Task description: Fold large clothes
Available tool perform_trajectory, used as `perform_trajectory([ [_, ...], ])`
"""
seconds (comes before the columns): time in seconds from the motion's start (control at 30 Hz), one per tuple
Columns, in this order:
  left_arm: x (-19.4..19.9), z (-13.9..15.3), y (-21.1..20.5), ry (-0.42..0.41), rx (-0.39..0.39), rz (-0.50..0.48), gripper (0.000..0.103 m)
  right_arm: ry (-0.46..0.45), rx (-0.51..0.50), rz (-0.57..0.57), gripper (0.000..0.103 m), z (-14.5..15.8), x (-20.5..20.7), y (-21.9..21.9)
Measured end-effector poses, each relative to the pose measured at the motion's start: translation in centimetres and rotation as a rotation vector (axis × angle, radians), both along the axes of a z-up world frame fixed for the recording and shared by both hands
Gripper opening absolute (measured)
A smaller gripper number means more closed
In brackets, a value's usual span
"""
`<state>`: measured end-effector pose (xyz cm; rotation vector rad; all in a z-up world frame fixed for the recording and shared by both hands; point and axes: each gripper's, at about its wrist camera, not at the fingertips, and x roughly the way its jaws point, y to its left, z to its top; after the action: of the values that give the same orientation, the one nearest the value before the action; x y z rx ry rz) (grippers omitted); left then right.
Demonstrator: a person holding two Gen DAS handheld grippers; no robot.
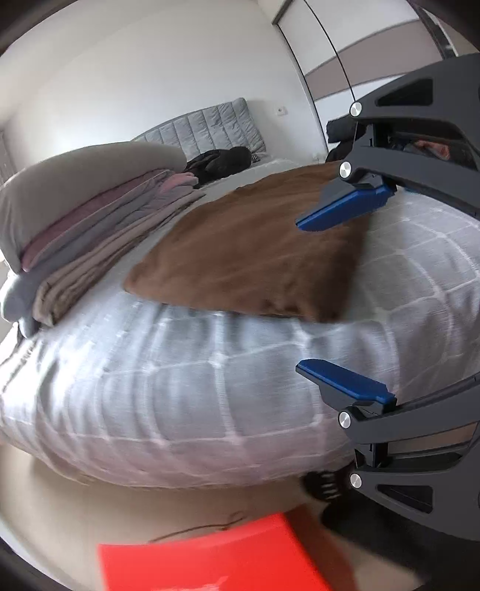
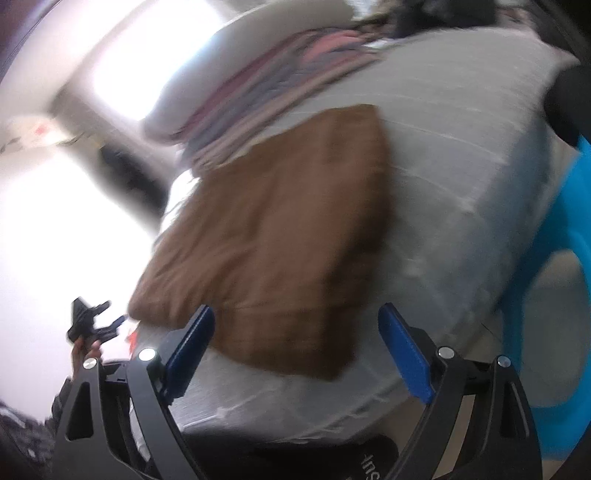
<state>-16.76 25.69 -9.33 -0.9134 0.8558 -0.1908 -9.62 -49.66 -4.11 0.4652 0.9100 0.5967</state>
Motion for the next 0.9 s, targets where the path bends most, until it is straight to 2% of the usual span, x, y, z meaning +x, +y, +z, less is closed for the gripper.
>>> perform_trajectory([
  [0.2,0.3,-2.1,-1.3,-0.011,-0.09,-0.036,0.068,0.013,-0.083,0.05,0.088,-0.1,0.4,2.0],
  [0.33,1.7,-1.5,-2.4,-0.038,-0.009,-0.03,0.068,0.005,-0.07,0.038,0.087,0.1,0.9,2.2],
  [0.4,2.5,-1.4,-3.3,-0.046,0.001,-0.057,0.068,-0.019,-0.09,0.027,0.069,0.5,0.7,2.4],
  [0.43,2.7,-1.1,-3.9,-0.049,0.031,-0.067,0.069,-0.022,-0.13,0.012,0.046,0.7,0.6,2.4],
  [0.5,3.3,-0.7,-5.6,-0.039,0.154,-0.12,0.069,-0.02,-0.144,-0.005,0.031,0.7,0.3,2.0],
  [0.53,3.7,-0.7,-6.2,-0.017,0.205,-0.147,0.063,-0.015,-0.122,-0.015,0.026,0.6,0.3,1.5],
  [0.57,4.1,-0.8,-7.0,0.013,0.275,-0.172,0.052,-0.01,-0.106,-0.026,0.025,0.6,0.2,1.1],
  [0.6,4.4,-0.9,-7.5,0.028,0.323,-0.197,0.05,-0.007,-0.088,-0.032,0.023,0.5,0.1,0.9],
  [0.67,4.9,-0.3,-8.0,0.019,0.382,-0.232,0.035,-0.009,-0.065,-0.046,0.02,0.8,-0.1,0.8],
  [0.77,6.0,2.2,-9.4,0.0,0.55,-0.298,0.024,-0.035,-0.006,-0.061,0.017,2.2,-0.1,0.8],
  [0.87,7.1,5.8,-10.7,-0.049,0.683,-0.359,0.021,-0.065,0.011,-0.049,0.015,4.2,-0.1,1.2],
  [0.9,7.4,7.3,-11.6,-0.076,0.756,-0.384,0.021,-0.071,0.007,-0.047,0.015,4.5,-0.3,1.4],
])
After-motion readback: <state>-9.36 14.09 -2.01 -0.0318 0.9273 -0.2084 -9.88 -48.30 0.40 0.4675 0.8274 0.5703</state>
